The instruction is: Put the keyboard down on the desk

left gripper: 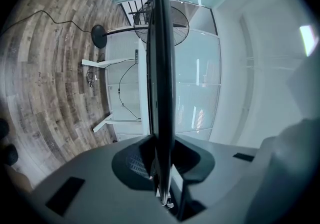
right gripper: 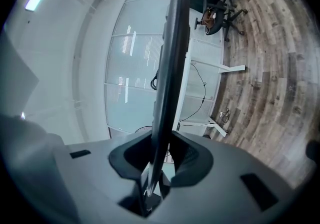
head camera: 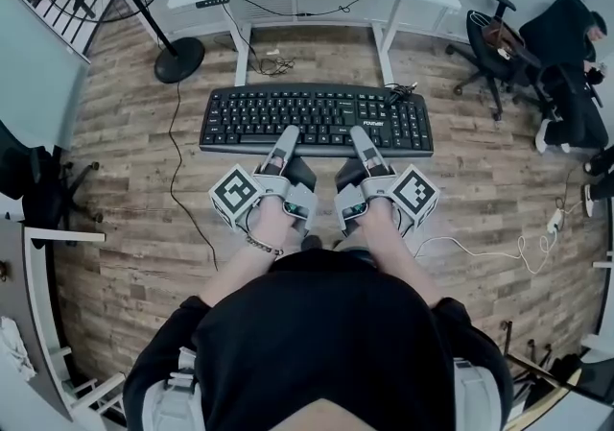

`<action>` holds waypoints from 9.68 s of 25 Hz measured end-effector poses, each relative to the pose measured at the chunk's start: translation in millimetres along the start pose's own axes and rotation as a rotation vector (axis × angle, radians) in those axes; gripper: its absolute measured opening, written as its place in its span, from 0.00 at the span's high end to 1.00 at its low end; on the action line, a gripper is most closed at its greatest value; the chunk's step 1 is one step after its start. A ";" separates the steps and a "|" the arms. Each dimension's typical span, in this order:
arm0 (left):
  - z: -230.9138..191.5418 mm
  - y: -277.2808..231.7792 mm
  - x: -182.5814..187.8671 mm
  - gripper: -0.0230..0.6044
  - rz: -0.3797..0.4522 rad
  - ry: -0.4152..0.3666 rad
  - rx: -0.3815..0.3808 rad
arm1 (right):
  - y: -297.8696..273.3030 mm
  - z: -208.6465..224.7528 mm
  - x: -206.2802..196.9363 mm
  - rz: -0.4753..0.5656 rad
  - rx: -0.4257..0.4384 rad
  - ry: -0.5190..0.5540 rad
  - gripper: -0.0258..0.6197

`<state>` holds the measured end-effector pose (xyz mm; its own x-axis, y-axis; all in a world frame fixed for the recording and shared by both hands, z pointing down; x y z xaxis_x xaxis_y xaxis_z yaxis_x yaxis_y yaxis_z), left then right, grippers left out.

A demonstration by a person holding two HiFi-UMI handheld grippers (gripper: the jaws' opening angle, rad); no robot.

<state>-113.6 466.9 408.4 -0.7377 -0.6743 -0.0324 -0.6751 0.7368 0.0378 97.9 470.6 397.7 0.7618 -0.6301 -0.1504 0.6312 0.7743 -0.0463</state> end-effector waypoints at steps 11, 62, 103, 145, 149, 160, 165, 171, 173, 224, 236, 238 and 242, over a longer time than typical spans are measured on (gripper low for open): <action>19.8 0.5 -10.6 0.82 -0.014 0.008 -0.095 | 11.4 -16.3 -5.8 0.030 0.025 0.044 0.81; 12.3 -229.9 157.4 0.81 0.070 -0.049 -0.105 | -202.1 -1.5 211.9 -0.071 0.060 0.068 0.81; 1.3 -287.3 169.5 0.81 0.062 -0.059 -0.069 | -224.3 20.2 266.2 -0.075 0.088 0.021 0.82; -14.6 -400.2 321.6 0.81 0.025 -0.066 -0.063 | -384.9 35.7 348.8 -0.041 0.072 -0.001 0.81; -16.4 -408.3 336.5 0.81 0.019 -0.058 -0.062 | -399.9 35.0 354.2 -0.033 0.068 0.004 0.81; -18.8 -426.2 381.0 0.81 -0.005 -0.052 -0.063 | -442.7 34.8 361.8 -0.007 0.056 -0.004 0.81; -23.8 -446.8 406.9 0.81 -0.023 -0.048 -0.035 | -468.5 38.8 376.7 0.009 0.043 -0.021 0.81; -24.3 -452.0 414.1 0.81 -0.053 -0.050 -0.045 | -472.4 41.6 376.1 0.039 0.047 -0.022 0.81; -24.9 -450.4 413.4 0.81 -0.057 -0.049 -0.050 | -471.2 42.1 373.3 0.043 0.048 -0.025 0.81; -78.5 -459.2 415.4 0.81 0.029 0.050 0.083 | -492.6 88.0 393.4 -0.082 -0.079 -0.071 0.81; -92.6 -460.4 412.8 0.81 0.023 0.067 0.114 | -491.8 104.4 391.8 -0.089 -0.097 -0.101 0.81; -96.5 -457.9 413.6 0.81 0.017 0.055 0.144 | -490.9 105.9 391.7 -0.088 -0.105 -0.105 0.81; -99.6 -456.8 415.5 0.81 0.008 0.043 0.173 | -490.6 108.9 391.9 -0.087 -0.119 -0.113 0.81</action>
<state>-111.5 -154.8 477.1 -0.7451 -0.6668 0.0096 -0.6617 0.7375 -0.1348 102.7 -162.7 469.0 0.7208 -0.6925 -0.0295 0.6789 0.7139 -0.1716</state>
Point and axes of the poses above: the fingertips, and each gripper's own axes: y backward along the fingers, z to its right, x out of its top, the point moved 10 cm from there along y, backward along the fingers, and after that the axes turned 15 degrees about -z, right-handed, at the moved point
